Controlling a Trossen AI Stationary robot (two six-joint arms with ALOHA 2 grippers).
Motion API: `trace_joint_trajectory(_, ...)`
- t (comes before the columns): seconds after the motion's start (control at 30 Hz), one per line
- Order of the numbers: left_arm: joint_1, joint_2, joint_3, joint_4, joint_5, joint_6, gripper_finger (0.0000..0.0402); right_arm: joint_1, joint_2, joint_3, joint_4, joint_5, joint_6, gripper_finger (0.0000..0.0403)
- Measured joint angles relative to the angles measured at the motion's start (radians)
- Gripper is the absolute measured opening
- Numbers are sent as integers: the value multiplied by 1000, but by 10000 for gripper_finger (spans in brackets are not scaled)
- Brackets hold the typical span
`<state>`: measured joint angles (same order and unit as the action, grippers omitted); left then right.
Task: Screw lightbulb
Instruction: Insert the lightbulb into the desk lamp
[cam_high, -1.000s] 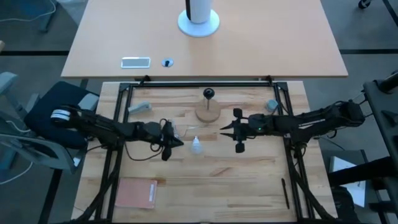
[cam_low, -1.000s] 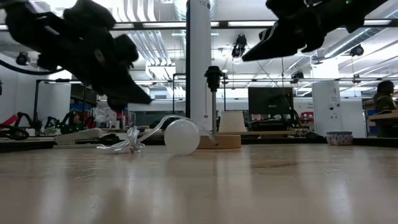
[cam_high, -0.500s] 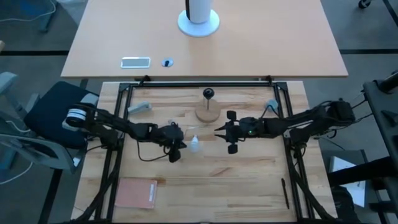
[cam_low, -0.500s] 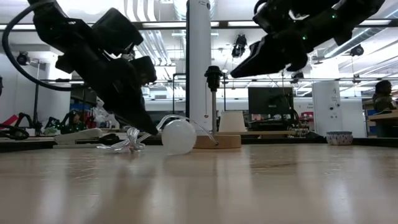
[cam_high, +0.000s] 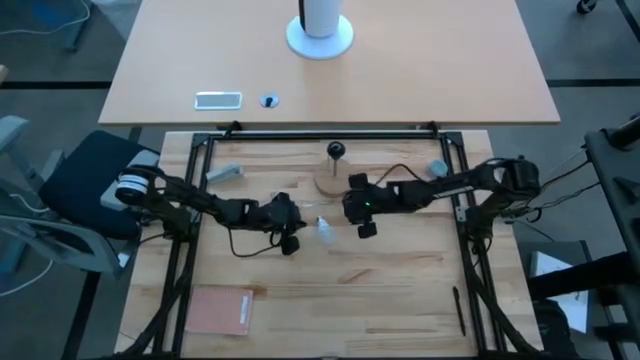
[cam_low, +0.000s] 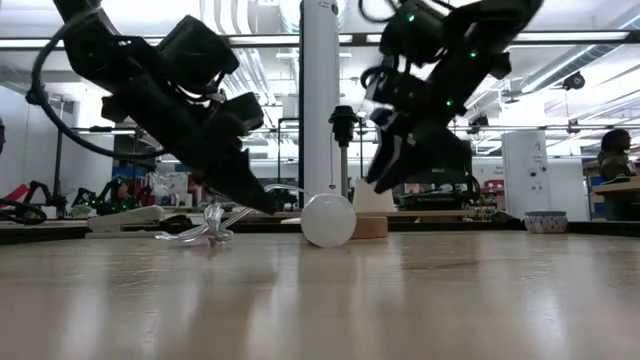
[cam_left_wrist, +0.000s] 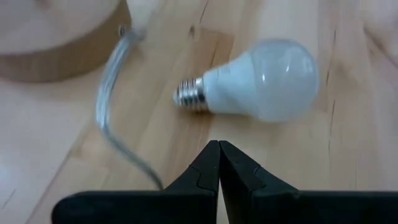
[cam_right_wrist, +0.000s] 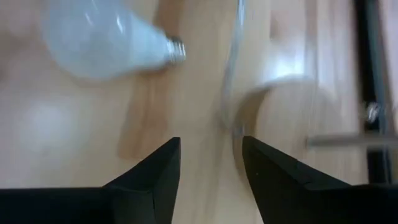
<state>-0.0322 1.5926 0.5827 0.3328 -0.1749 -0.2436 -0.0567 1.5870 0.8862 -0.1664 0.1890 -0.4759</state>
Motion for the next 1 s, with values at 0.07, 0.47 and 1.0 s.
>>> trace_joint_trajectory(0.07, 0, 26, 0, 18, 0, 0, 0, -5, 16, 25, -45, -25, -25, 171)
trace_joint_trajectory(0.47, 0, 252, 158, 39, -9, -1, 0, 8, 113, 48, -3, -117, -87, 152)
trace_joint_trajectory(1.0, -3, 238, 208, -23, -79, 107, 0, 51, 137, 59, 25, -241, -22, 92)
